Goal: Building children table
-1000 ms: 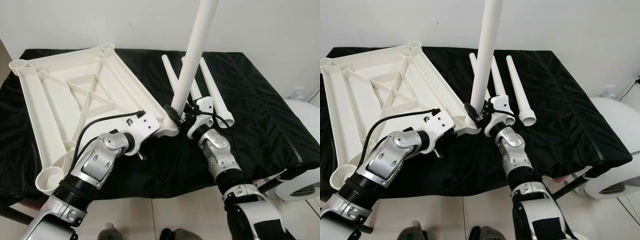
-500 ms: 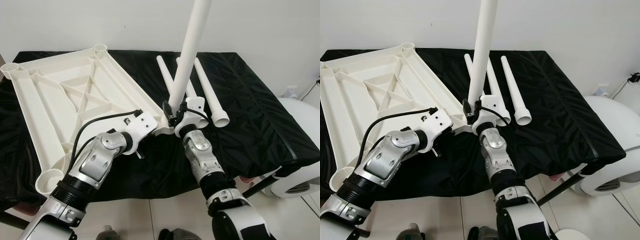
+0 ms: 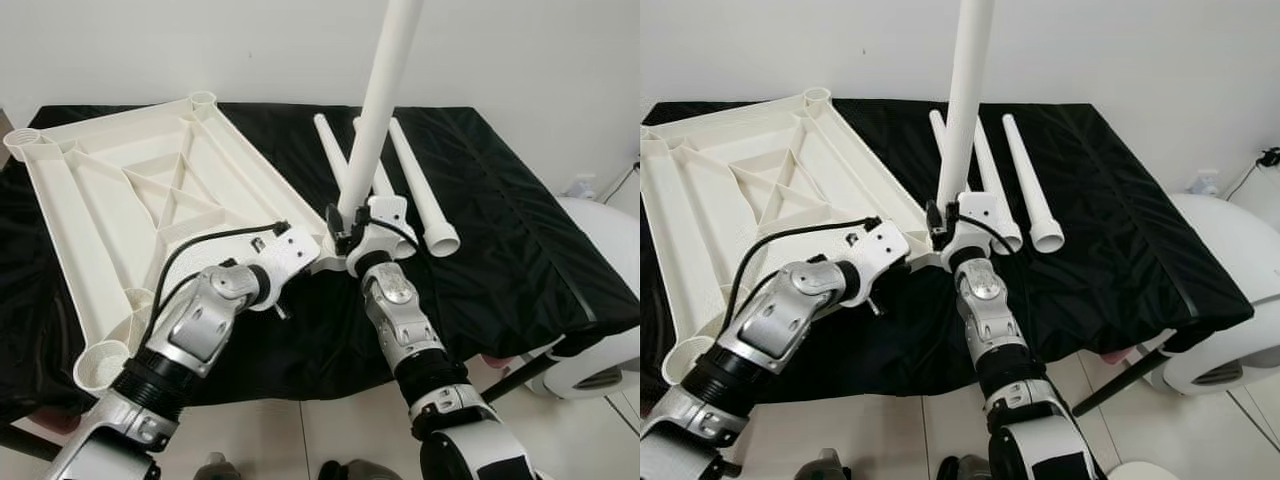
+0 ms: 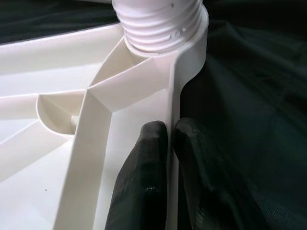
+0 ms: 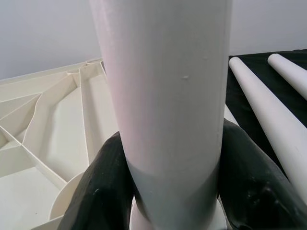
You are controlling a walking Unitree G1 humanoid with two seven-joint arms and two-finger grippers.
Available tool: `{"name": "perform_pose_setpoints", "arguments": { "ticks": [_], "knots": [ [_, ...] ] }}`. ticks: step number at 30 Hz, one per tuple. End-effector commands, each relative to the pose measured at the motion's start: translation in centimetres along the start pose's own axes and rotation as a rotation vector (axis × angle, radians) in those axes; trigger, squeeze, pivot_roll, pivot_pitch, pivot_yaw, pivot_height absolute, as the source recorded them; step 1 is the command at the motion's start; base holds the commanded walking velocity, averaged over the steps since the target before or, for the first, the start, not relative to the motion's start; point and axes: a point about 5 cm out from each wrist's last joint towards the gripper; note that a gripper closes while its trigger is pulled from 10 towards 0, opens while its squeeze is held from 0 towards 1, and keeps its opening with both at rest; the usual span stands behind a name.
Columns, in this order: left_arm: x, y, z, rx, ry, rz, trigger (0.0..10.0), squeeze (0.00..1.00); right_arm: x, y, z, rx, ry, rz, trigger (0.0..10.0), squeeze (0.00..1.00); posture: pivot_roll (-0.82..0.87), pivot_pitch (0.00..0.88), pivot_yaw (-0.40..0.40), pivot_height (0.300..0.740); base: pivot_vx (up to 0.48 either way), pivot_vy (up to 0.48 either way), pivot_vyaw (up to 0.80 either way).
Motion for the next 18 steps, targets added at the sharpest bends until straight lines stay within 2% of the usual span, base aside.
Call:
{"name": "perform_pose_setpoints", "arguments": {
  "ticks": [1,8,9,12,13,18],
  "knots": [
    [-1.15,-0.83,-1.36,0.075,0.027,-0.055,10.0,0.0,0.36,0.03,0.23,-0.006,-0.04,-0.007,10.0,0.0,0.02,0.004,-0.047,0.74,0.0,0.0,0.0],
    [-0.88,-1.18,-1.49,0.092,0.063,-0.038,10.0,0.0,0.25,0.09,0.35,-0.003,-0.036,-0.016,10.0,0.0,0.02,0.004,-0.044,0.74,0.0,0.0,0.0],
    [-0.88,-1.18,-1.46,0.089,0.067,-0.04,10.0,1.0,0.21,0.07,0.39,-0.003,-0.035,-0.017,10.0,0.0,0.02,0.005,-0.042,0.74,0.0,0.0,0.0],
    [-0.84,-1.2,-1.46,0.094,0.065,-0.035,10.0,1.0,0.15,0.07,0.45,-0.003,-0.035,-0.019,10.0,0.0,0.02,0.005,-0.043,0.74,0.0,0.0,0.0],
    [-0.8,-1.21,-1.48,0.099,0.06,-0.035,10.0,0.0,0.11,0.06,0.52,-0.005,-0.032,-0.019,10.0,0.0,0.02,0.005,-0.043,0.74,0.0,0.0,0.0],
    [-0.6,-1.29,-1.53,0.111,0.05,-0.025,10.0,0.0,0.05,0.05,0.64,-0.007,-0.028,-0.019,10.0,0.0,0.02,0.006,-0.043,0.74,0.0,0.0,0.0]
  ]
}}
Point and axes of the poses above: a point about 5 cm out from each wrist's last joint towards the gripper, its own y axis pointing back from the gripper into the wrist, its own z axis along the axis of the wrist's last joint, x = y × z, and after that the axes turned 4 degrees about y, right-handed
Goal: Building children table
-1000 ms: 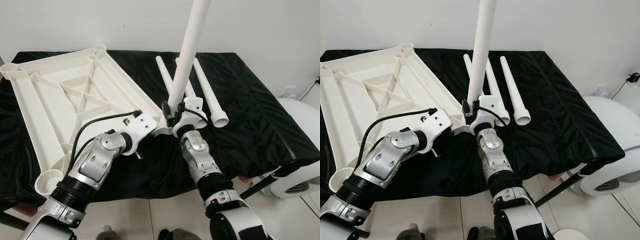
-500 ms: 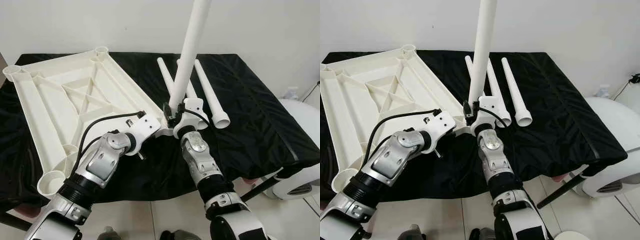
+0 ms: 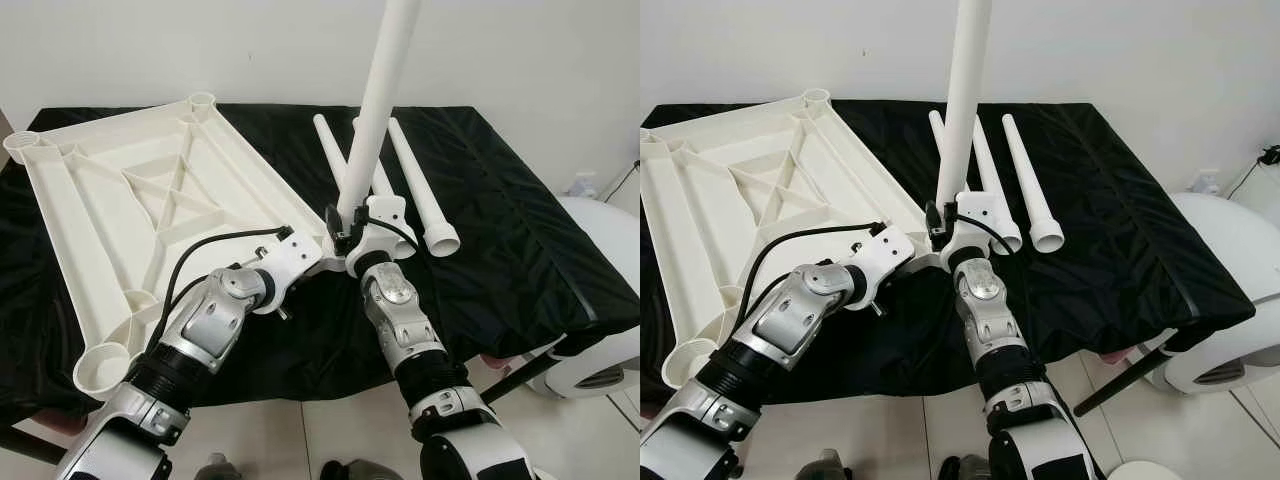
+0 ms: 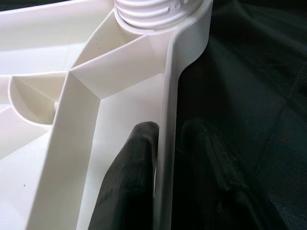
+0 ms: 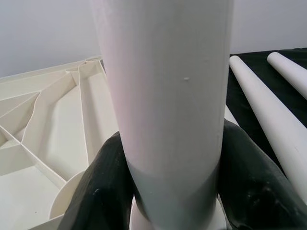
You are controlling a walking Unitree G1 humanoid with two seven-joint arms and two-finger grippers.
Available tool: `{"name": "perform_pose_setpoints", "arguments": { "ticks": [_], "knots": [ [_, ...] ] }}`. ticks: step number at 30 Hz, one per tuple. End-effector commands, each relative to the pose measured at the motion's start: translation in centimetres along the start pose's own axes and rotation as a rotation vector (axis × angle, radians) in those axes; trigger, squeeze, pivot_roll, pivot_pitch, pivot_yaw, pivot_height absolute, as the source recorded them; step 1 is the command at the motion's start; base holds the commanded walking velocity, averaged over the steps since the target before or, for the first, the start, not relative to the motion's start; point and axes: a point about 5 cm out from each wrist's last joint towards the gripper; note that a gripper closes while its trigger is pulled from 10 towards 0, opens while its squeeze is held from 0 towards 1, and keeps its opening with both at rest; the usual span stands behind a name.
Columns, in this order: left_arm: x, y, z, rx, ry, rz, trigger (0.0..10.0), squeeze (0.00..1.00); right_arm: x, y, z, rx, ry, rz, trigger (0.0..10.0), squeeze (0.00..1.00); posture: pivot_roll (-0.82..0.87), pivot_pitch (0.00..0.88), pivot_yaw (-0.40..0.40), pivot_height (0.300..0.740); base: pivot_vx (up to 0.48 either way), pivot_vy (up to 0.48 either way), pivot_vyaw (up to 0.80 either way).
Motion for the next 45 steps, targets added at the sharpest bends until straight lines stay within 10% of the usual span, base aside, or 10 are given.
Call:
{"name": "perform_pose_setpoints", "arguments": {
  "ticks": [1,11,12,13,19,20,45],
  "knots": [
    [-0.6,-0.5,-1.0,0.057,0.005,-0.029,10.0,0.0,0.0,0.0,0.4,-0.015,-0.028,-0.016,10.0,0.0,0.02,0.004,-0.043,0.74,0.0,0.0,0.0],
    [-0.8,-0.5,-0.9,0.046,-0.01,-0.04,10.0,0.0,0.4,0.0,0.3,-0.008,-0.021,-0.039,10.0,0.0,0.02,0.002,-0.045,0.74,0.0,0.0,0.0],
    [-0.8,-0.5,-0.9,0.046,-0.011,-0.04,10.0,0.0,0.5,0.0,0.3,-0.006,-0.032,-0.033,10.0,0.24,0.03,0.002,-0.045,0.74,0.0,0.0,0.0],
    [-0.8,-0.4,-0.9,0.045,-0.014,-0.041,10.0,0.0,0.7,0.0,0.3,-0.011,-0.047,-0.018,10.0,1.0,0.03,0.003,-0.046,0.74,0.0,0.0,0.0],
    [-0.7,-0.4,-0.9,0.043,-0.018,-0.039,10.0,0.0,0.4,0.1,0.6,-0.04,-0.026,0.015,10.0,1.0,0.03,0.003,-0.049,0.74,0.0,0.0,0.0],
    [-0.7,-0.3,-0.9,0.042,-0.018,-0.038,10.0,0.0,0.2,0.1,0.7,-0.048,-0.032,0.029,10.0,0.0,0.03,0.003,-0.051,0.74,0.0,0.0,0.0],
    [-0.5,-0.3,-0.7,0.025,-0.032,-0.028,10.0,0.0,-7.9,1.5,-0.1,0.041,0.106,0.431,10.0,0.0,0.03,0.0,-0.051,0.74,0.0,0.0,0.0]
  ]
}}
Point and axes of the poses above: a point about 5 cm out from each wrist's last joint towards the gripper, its own y axis pointing back from the gripper into the wrist, its own z axis along the axis of the wrist's last joint, x = y × z, and after that the axes turned 4 degrees about y, right-handed
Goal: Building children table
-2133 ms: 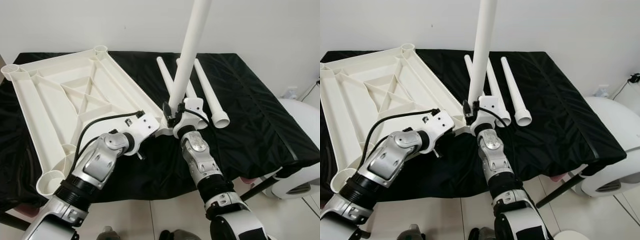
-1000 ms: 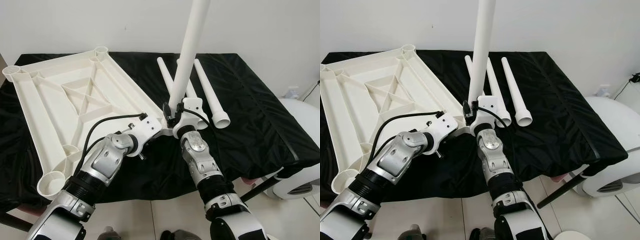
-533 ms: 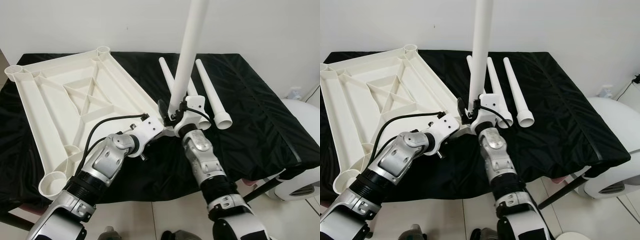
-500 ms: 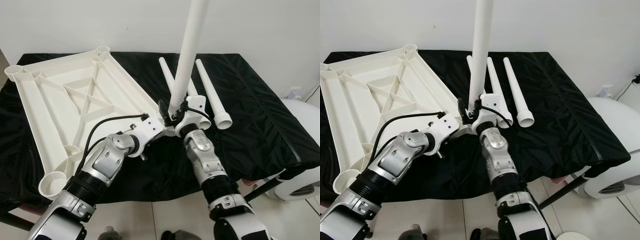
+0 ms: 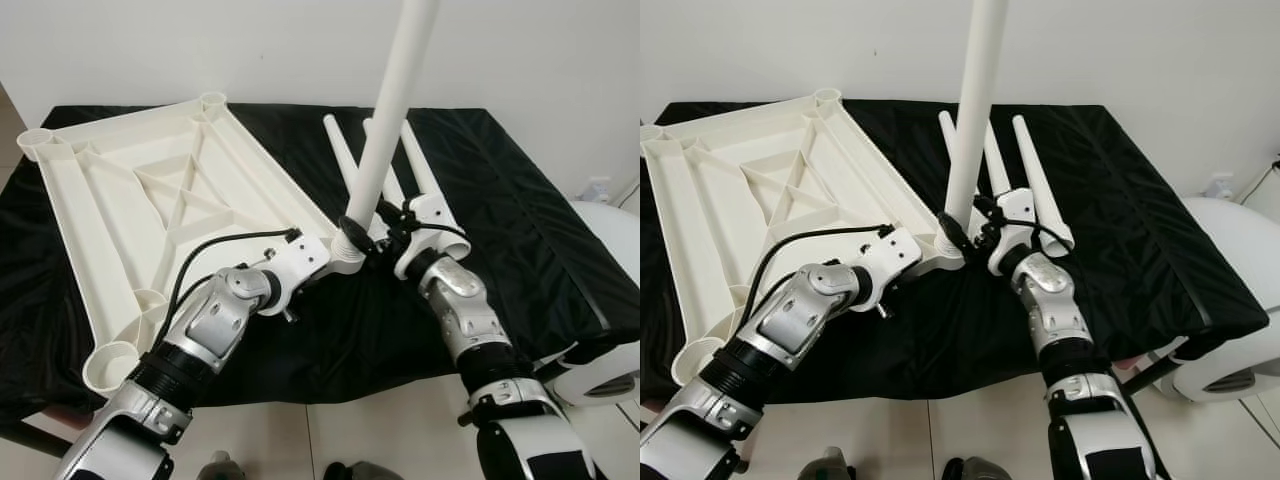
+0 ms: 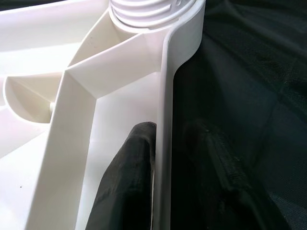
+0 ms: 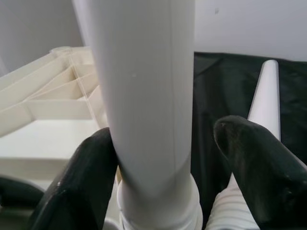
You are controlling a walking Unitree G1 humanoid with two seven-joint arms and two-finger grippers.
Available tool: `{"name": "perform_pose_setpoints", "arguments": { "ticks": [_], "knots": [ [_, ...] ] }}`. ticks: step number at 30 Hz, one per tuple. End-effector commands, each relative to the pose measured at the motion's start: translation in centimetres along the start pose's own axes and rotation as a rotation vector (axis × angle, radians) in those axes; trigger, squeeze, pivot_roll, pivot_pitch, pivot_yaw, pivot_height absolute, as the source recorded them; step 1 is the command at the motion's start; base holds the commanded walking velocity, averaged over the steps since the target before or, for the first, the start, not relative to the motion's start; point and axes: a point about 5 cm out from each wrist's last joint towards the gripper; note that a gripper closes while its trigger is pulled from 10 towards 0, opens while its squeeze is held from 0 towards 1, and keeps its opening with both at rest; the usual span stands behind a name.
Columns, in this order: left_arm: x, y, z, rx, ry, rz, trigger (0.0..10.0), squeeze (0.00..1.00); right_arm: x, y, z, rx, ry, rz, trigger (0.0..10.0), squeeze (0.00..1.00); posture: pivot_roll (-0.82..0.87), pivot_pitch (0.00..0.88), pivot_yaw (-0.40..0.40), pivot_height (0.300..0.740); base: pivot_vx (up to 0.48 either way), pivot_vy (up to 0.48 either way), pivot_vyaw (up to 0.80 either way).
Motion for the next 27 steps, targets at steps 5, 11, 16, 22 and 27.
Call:
{"name": "perform_pose_setpoints", "arguments": {
  "ticks": [5,11,16,22,27],
  "knots": [
    [-0.3,-0.2,-0.8,0.037,-0.001,-0.019,10.0,0.0,-0.7,0.6,-0.7,0.042,-0.017,0.034,10.0,0.0,0.03,0.0,-0.051,0.74,0.0,0.0,0.0],
    [-0.3,-0.1,-0.8,0.035,-0.004,-0.019,10.0,0.0,-1.3,0.2,-0.6,0.06,-0.012,0.06,10.0,0.0,0.03,0.0,-0.052,0.74,0.0,0.0,0.0],
    [-0.4,-0.1,-0.8,0.033,-0.006,-0.02,10.0,0.0,-1.4,-0.3,-0.5,0.052,-0.009,0.066,10.0,0.0,0.03,0.0,-0.05,0.74,0.0,0.0,0.0],
    [-0.4,-0.2,-0.7,0.032,-0.01,-0.023,10.0,0.0,-0.9,-1.0,-0.6,0.043,-0.013,0.077,10.0,0.0,0.03,0.0,-0.049,0.74,0.0,0.0,0.0],
    [-0.5,-0.2,-0.6,0.03,-0.015,-0.024,10.0,0.0,-0.2,-1.6,-0.8,0.038,-0.031,0.084,6.8,0.0,0.03,0.0,-0.049,0.74,0.0,0.0,0.0]
  ]
}}
Point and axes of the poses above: a point about 5 cm out from each wrist's last joint towards the gripper, its own y axis pointing back from the gripper into the wrist, its own z axis along the axis of the wrist's last joint, x = y × z, and after that the axes turned 4 degrees about y, right-handed
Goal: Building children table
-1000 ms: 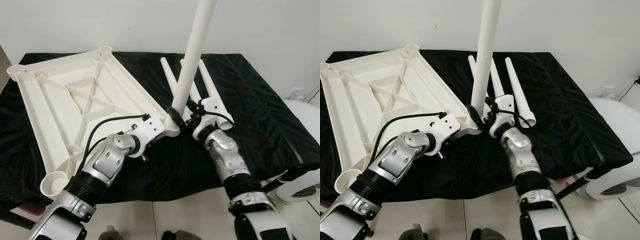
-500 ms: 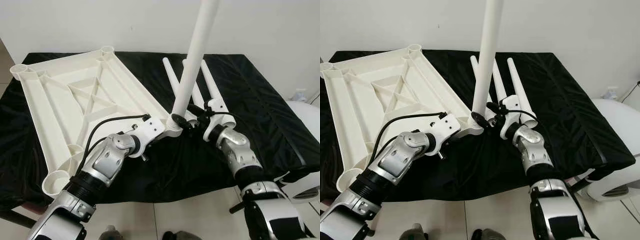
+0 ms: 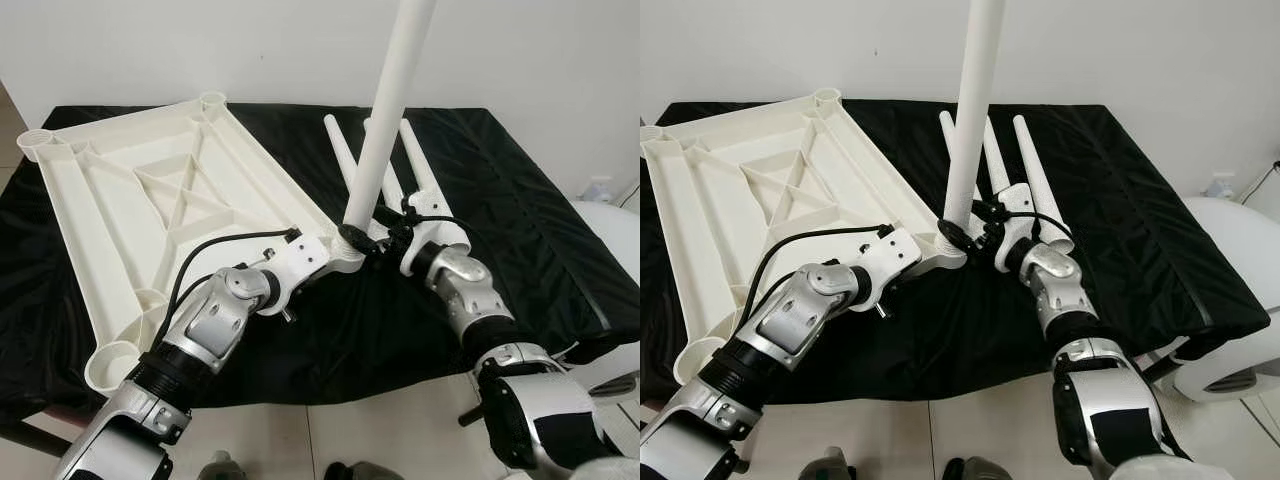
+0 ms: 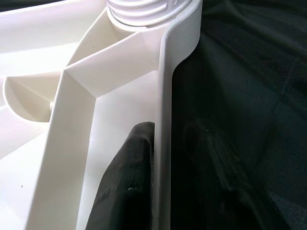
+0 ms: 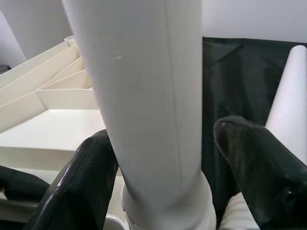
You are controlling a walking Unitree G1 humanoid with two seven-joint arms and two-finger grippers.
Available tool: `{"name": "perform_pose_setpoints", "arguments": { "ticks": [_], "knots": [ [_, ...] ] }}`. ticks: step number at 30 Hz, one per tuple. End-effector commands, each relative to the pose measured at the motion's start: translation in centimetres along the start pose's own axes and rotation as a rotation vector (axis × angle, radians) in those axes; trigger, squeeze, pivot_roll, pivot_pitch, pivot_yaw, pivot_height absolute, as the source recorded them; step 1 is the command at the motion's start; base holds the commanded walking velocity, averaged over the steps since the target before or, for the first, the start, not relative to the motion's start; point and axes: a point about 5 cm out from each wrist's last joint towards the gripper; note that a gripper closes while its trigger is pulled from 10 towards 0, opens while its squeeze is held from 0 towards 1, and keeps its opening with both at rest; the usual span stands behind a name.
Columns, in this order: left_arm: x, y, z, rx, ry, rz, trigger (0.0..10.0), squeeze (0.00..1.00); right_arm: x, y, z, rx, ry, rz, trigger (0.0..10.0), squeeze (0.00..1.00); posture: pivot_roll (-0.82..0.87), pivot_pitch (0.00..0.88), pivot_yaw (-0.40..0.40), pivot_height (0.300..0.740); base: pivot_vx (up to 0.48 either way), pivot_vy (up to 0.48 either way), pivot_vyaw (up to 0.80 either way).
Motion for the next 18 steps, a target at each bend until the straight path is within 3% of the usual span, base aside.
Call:
{"name": "perform_pose_setpoints", "arguments": {
  "ticks": [1,2,3,4,5,6,7,8,18],
  "knots": [
    [-0.4,-0.2,-0.7,0.035,-0.008,-0.021,10.0,0.0,0.2,-0.2,-0.2,0.001,-0.005,-0.002,6.8,0.0,0.03,0.0,-0.049,0.74,0.0,0.0,0.0],
    [-0.4,-0.2,-0.7,0.035,-0.008,-0.021,10.0,0.0,0.2,-0.2,-0.2,0.001,-0.005,-0.002,6.8,0.0,0.03,0.0,-0.049,0.74,0.0,0.0,0.0],
    [-0.4,-0.2,-0.7,0.034,-0.009,-0.022,10.0,0.0,0.5,-0.4,-0.3,0.002,-0.015,0.008,4.9,0.0,0.03,0.0,-0.049,0.74,0.0,0.0,0.0],
    [-0.5,-0.2,-0.6,0.033,-0.01,-0.022,10.0,0.0,0.7,-0.5,-0.6,0.006,-0.021,0.018,4.1,0.0,0.04,0.0,-0.054,0.74,0.0,0.0,0.0],
    [-0.5,-0.2,-0.6,0.033,-0.01,-0.022,10.0,0.0,0.7,-0.5,-0.6,0.006,-0.021,0.018,4.1,0.0,0.04,0.0,-0.054,0.74,0.0,0.0,0.0],
    [-0.5,-0.2,-0.6,0.032,-0.011,-0.023,10.0,0.0,0.9,-0.6,-0.7,0.009,-0.026,0.027,1.8,0.0,0.04,0.0,-0.055,0.74,0.0,0.0,0.0],
    [-0.5,-0.2,-0.6,0.032,-0.011,-0.023,10.0,0.0,0.9,-0.6,-0.7,0.009,-0.026,0.027,1.8,0.0,0.04,0.0,-0.055,0.74,0.0,0.0,0.0],
    [-0.5,-0.2,-0.6,0.031,-0.012,-0.022,10.0,0.0,1.0,-0.6,-0.9,0.01,-0.028,0.032,0.0,0.0,0.04,0.0,-0.057,0.74,0.0,0.0,0.0],
    [-0.8,-0.2,-0.8,0.027,-0.012,-0.023,10.0,0.0,1.3,0.2,-1.5,-0.02,-0.043,-0.003,0.0,0.0,0.04,0.0,-0.071,0.74,0.0,0.0,0.0]
  ]
}}
Point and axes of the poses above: a point about 5 cm out from each wrist's last joint towards the gripper, its own y axis pointing back from the gripper into the wrist, its own z axis along the axis of the wrist's last joint, x = y × z, and after that the axes turned 4 degrees about y, right-handed
